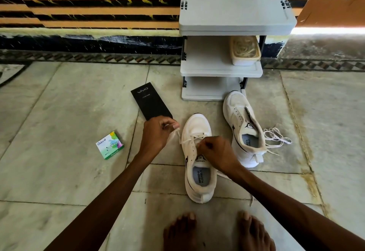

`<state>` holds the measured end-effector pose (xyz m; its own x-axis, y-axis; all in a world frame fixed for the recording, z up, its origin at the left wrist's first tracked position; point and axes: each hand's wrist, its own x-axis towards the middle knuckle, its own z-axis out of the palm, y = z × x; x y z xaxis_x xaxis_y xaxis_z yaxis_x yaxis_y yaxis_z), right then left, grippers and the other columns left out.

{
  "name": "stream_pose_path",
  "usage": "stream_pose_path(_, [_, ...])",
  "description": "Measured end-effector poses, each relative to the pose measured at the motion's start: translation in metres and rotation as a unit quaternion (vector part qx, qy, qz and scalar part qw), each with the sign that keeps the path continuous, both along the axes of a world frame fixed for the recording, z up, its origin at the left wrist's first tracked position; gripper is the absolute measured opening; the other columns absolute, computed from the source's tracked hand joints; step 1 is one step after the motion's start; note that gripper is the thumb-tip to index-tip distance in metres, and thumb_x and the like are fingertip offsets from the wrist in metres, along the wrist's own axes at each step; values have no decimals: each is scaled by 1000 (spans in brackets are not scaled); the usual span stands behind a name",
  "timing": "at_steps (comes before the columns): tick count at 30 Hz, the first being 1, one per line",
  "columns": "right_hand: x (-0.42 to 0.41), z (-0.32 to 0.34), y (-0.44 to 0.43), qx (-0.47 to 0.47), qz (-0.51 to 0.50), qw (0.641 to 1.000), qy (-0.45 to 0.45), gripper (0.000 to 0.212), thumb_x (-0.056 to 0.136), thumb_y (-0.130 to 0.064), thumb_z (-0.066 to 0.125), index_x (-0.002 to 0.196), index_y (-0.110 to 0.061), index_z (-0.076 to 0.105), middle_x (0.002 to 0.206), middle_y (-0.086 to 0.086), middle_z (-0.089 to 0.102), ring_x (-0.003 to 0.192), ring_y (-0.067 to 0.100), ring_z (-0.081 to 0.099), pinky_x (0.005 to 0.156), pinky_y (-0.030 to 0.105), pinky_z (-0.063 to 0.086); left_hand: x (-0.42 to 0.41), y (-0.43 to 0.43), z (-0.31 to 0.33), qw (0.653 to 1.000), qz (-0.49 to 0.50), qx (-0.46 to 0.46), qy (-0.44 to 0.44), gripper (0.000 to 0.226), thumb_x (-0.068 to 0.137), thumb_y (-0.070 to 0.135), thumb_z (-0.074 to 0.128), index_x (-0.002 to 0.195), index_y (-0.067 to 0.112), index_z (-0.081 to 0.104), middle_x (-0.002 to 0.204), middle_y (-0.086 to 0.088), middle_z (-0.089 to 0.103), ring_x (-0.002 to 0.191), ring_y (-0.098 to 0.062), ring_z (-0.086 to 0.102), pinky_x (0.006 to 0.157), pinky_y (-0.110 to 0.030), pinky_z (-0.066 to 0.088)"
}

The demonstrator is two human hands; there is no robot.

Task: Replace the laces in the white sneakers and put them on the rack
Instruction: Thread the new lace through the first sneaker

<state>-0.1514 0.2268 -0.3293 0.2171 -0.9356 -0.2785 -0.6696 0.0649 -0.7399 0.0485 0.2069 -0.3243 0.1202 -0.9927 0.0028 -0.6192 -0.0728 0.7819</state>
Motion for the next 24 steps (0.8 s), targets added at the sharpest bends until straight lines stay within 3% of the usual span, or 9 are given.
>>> stream_pose_path(2, [-7, 4, 3, -63, -47, 996, 31, 8, 87, -23, 66, 92, -17, 70, 70, -6, 64, 62, 5, 58, 58, 20, 42, -5, 0, -1, 999, -25, 23, 30, 13, 90, 8, 66, 93, 16, 76, 88, 11, 69, 81, 7, 62, 73, -5, 46])
stream_pose_path(4, [-13, 4, 4, -88, -46, 991, 88, 28, 81, -38, 71, 103, -20, 67, 85, -6, 64, 71, 6, 57, 59, 17, 38, -12, 1, -3, 997, -41, 43, 53, 16, 91, 5, 64, 95, 16, 75, 89, 10, 69, 79, 10, 63, 70, -2, 46])
stream_pose_path(6, [-15, 2, 4, -73, 2, 985, 159, 51, 78, -55, 69, 115, -20, 65, 102, -2, 64, 84, 12, 61, 67, 23, 46, -20, 2, -3, 995, -51, 60, 66, 16, 89, 6, 66, 95, 19, 74, 85, 11, 69, 75, 8, 65, 67, -5, 48])
stream_pose_path(8, [-13, 3, 4, -64, 41, 978, 195, 58, 81, -61, 63, 120, -18, 63, 110, 0, 65, 89, 16, 63, 73, 28, 51, -29, 0, -5, 994, -61, 73, 45, 12, 88, 12, 70, 93, 22, 73, 80, 9, 70, 71, 3, 66, 67, -11, 50])
stream_pose_path(11, [-7, 7, 3, -95, 57, 972, 209, 41, 86, -47, 58, 108, -14, 69, 101, 6, 68, 81, 21, 64, 71, 31, 53, -41, -3, -6, 992, -92, 79, -43, 8, 87, 17, 72, 93, 21, 75, 87, 4, 73, 75, -3, 64, 73, -23, 54])
stream_pose_path(15, [-5, 6, 0, -90, 31, 977, 189, 26, 85, -32, 57, 85, -11, 72, 76, 5, 70, 64, 19, 63, 63, 33, 55, -53, 1, -8, 973, -144, 80, -162, 11, 91, 23, 65, 99, 21, 72, 109, 2, 67, 99, -15, 61, 88, -34, 53])
stream_pose_path(20, [-7, 4, 3, -84, 49, 975, 202, 20, 83, -29, 65, 80, -9, 64, 74, 5, 64, 64, 22, 57, 52, 25, 38, -54, 4, -15, 973, -135, 116, -145, 11, 89, 23, 65, 97, 19, 72, 108, 1, 66, 99, -17, 61, 88, -33, 51])
stream_pose_path(24, [-18, 0, 0, -37, -11, 996, 79, 10, 80, -18, 68, 79, -9, 71, 75, 8, 70, 66, 25, 65, 58, 37, 53, -52, 7, -12, 980, -118, 133, -93, 6, 84, 23, 68, 83, 28, 71, 91, 15, 61, 90, -8, 59, 79, -29, 50])
